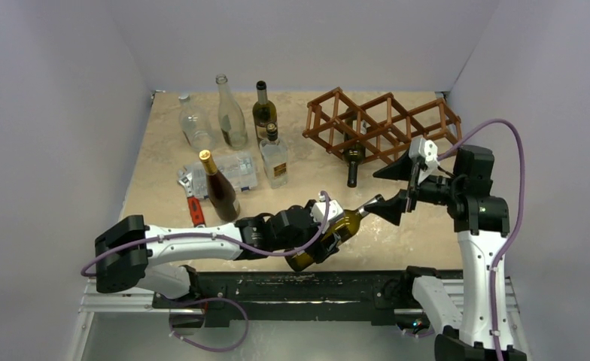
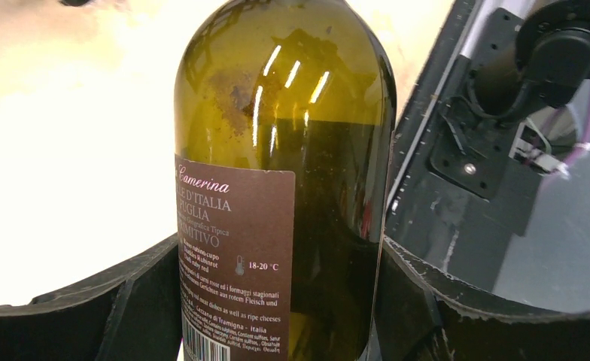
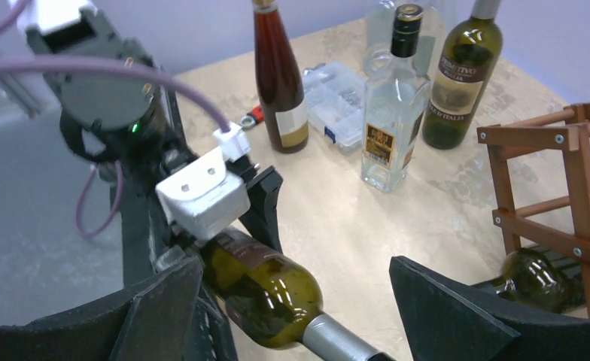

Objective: Take the wine bottle off the wine rack
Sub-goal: Adjust the wine bottle.

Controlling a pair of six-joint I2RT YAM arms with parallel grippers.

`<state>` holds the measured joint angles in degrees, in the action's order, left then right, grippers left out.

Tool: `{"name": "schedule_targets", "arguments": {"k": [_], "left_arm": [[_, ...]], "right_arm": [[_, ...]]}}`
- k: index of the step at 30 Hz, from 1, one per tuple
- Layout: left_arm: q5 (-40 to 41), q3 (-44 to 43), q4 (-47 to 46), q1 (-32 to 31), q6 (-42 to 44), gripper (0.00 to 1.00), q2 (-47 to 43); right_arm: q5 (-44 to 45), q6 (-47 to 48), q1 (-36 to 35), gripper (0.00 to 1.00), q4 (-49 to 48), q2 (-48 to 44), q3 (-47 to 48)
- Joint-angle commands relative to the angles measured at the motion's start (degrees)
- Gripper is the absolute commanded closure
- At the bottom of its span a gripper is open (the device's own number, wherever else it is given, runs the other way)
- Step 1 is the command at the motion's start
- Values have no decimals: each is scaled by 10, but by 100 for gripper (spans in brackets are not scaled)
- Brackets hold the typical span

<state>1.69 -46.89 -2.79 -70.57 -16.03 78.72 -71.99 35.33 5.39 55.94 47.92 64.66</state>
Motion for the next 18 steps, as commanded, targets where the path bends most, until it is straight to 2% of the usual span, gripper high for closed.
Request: {"name": "schedule_targets", "arguments": {"k": [1,5,8,11,18], "left_arm": [[133,7,-110,-24,34,100,-35],[204,26,-143,-40,38,100,-45],[257,30,-155,-52,53,100,-49],[285,36,-184,-66,72,100,-49],[310,43,-233,-84,92,100,-44]], "right_arm": [[-23,-230,17,1,-139,-2,2],[-35,-341,39,1,-206,-12,-26],[-36,-485,58,1,-341,-39,-96],[-17,-562,74,1,-412,-58,-151],[13,-594,87,1,-430,-47,-186]]}}
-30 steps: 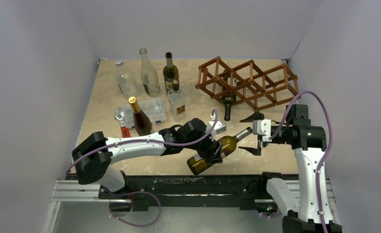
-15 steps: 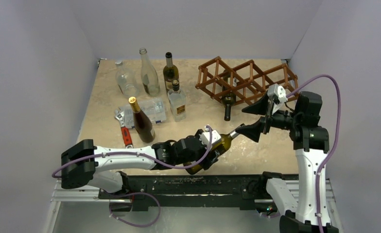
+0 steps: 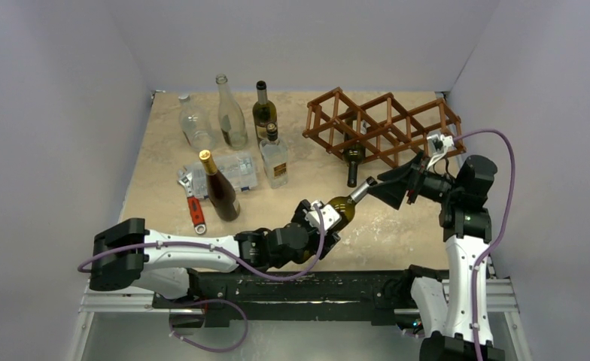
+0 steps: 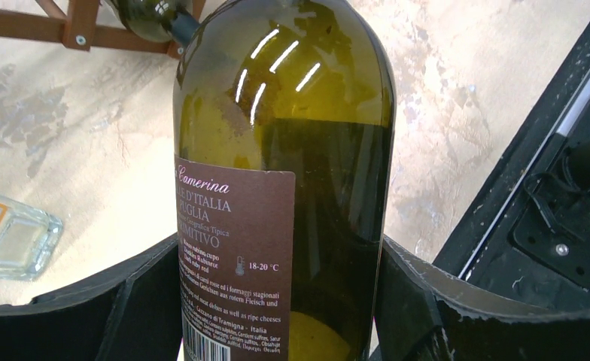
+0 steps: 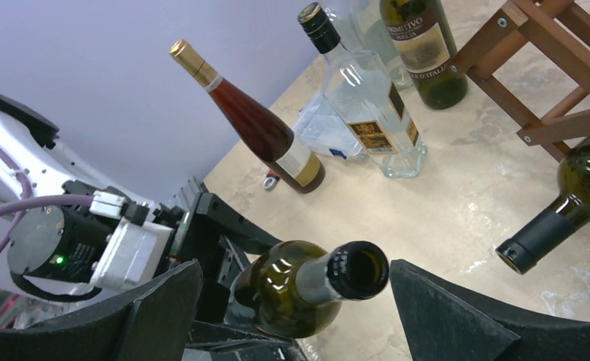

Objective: Take the wine bottle off the wine rack
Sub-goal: Adjust the wine bottle.

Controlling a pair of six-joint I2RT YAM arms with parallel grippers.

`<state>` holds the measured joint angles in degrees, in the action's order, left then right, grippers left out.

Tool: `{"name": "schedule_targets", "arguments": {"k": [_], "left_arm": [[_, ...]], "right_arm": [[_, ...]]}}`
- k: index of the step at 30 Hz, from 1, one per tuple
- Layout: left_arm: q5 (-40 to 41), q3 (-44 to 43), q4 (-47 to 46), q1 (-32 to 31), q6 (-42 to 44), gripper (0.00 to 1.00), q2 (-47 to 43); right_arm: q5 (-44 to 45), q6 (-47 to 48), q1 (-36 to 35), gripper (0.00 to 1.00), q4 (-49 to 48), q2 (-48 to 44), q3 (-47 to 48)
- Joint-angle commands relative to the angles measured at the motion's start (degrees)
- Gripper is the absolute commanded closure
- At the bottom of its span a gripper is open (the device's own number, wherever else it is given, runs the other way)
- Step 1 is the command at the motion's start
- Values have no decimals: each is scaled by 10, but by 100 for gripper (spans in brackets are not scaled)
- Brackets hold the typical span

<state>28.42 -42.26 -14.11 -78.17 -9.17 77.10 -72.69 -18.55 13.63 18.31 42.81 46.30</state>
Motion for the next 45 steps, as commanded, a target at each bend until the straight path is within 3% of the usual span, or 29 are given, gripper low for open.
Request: {"name": "schedule_targets", "arguments": {"k": [1,5,12,26,38,45], "left_arm": [[45,-4,-124,-9,24,100,-28],[49,-3,-151,-13,29,100,-25],[41,-20,-169,-15,37,100,-6],[9,-58,-187,-15,25,100,39],[6,-72,-192,-15,20,100,55],[2,-74,-193,-15,16,100,58]], "right_arm": [[25,-54,5,1,-48,9,-1],[34,-64,6,1,-45,21,-4],[-29,-159,5,3,-166,25,-59],[-42,-168,-4,16,-174,48,-52],[-47,-176,-14,22,-180,47,-56],[-44,-174,-16,34,-197,49,-56]]}}
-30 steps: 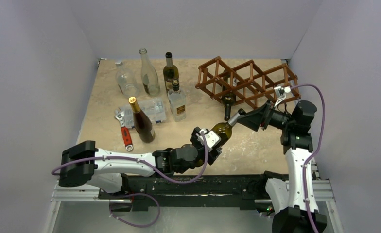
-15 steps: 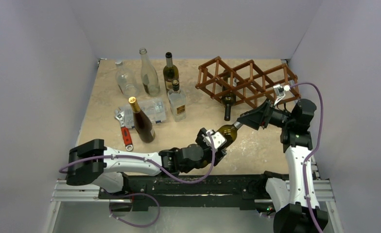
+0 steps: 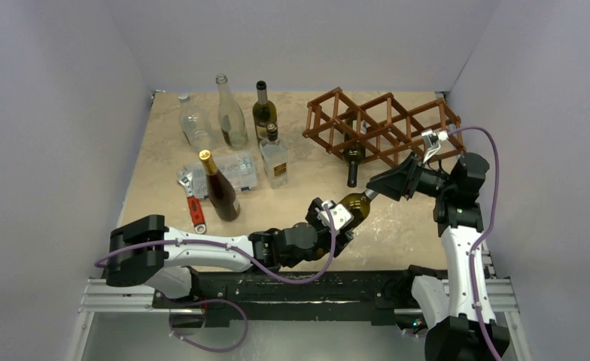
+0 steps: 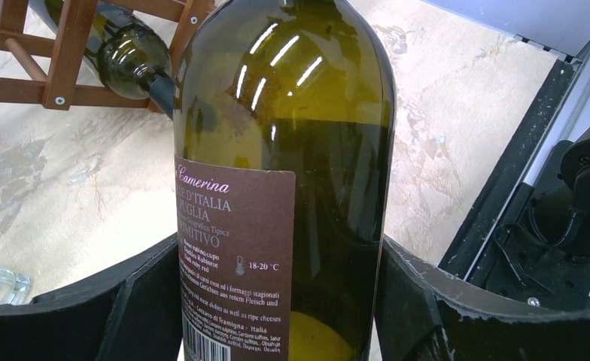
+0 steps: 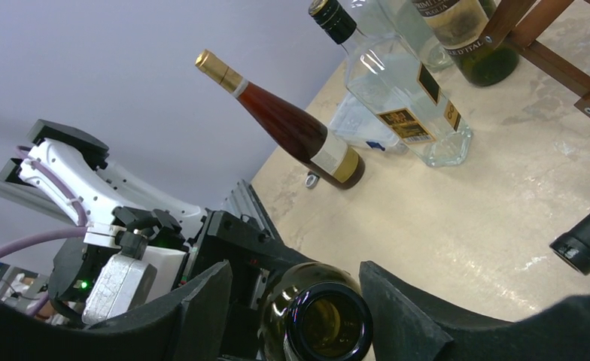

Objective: Take the wine bottle off the wine rack
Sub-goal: Adjust the wine bottle.

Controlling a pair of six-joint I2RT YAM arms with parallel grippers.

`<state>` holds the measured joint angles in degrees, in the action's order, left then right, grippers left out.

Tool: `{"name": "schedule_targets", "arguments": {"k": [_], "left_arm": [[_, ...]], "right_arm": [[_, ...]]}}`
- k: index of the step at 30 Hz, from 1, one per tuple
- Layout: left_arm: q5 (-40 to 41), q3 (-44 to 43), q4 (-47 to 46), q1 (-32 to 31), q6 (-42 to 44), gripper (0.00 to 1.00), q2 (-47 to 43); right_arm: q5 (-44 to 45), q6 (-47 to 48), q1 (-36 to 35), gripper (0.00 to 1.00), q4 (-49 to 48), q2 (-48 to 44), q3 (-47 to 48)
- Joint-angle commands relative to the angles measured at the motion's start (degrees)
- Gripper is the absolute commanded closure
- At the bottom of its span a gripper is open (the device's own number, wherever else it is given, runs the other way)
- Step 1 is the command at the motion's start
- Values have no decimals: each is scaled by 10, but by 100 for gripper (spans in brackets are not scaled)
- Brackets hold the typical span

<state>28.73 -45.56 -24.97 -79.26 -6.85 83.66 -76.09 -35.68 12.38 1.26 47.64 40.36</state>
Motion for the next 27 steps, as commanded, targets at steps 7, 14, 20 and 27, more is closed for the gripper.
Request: {"name": "schedule_targets", "arguments": {"k": [7,14,20,27], "left_arm": [[-5,-42,-87,-5,-11,100,-4],[-7,-44,-86,-5,-16,100,-2],[-42,-64,-36,-5,-47,61,-2],[-90,-70,27,0,-96,23,-27]], "right_arm": [[-9,1,-5,48,-28,0,4],[-3,16,-6,93,-25,-2,9],[38,114,-6,100,71,-5,60],[75,247,-6,100,192,10,127]]}}
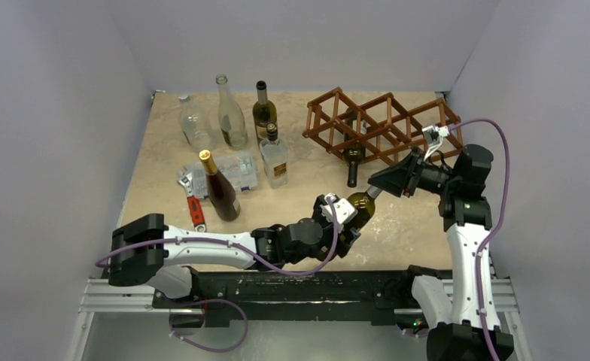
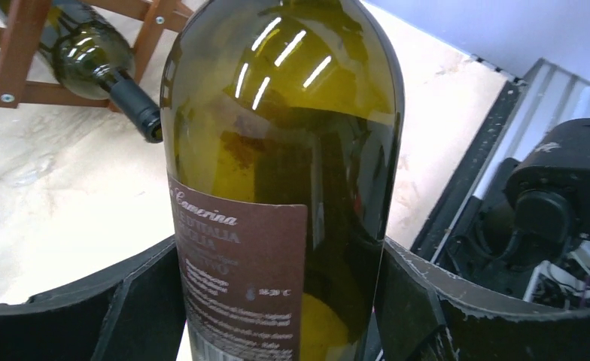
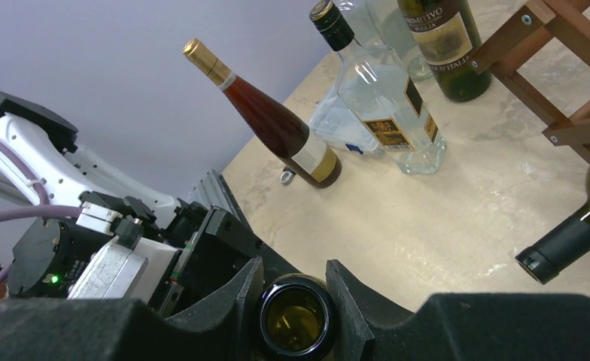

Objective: Take the wine bottle off the wine rack
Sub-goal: Adjust the wine bottle, then place the wine bottle at the center of the board.

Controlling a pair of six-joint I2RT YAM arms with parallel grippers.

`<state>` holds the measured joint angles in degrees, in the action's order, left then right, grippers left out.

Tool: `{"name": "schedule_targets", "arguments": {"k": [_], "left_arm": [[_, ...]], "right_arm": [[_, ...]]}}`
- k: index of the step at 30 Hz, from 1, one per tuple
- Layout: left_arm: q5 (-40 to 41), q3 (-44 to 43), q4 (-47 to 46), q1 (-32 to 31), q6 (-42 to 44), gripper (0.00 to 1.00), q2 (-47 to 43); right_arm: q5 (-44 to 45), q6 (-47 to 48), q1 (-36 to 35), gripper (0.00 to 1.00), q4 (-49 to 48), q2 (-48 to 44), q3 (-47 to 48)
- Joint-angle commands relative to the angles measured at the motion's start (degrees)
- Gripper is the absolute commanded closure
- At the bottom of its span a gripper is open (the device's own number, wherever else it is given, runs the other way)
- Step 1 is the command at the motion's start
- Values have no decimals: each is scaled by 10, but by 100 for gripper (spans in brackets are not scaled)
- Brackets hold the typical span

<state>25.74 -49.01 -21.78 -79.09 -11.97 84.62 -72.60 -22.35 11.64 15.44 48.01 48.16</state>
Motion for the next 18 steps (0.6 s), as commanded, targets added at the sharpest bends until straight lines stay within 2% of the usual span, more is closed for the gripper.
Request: {"name": "schedule_targets", "arguments": {"k": [1,9,18], "left_arm": [[-69,-35,4,0,-51,22,-41],[-120,-8,33,13,-82,19,-91],[-118,21,54,15,-89,18,-126]], "right_arm": [[40,121,1,100,54,6,52],[67,146,7,100,61,-16,51],[141,220,30,100,128,-44,84]]}}
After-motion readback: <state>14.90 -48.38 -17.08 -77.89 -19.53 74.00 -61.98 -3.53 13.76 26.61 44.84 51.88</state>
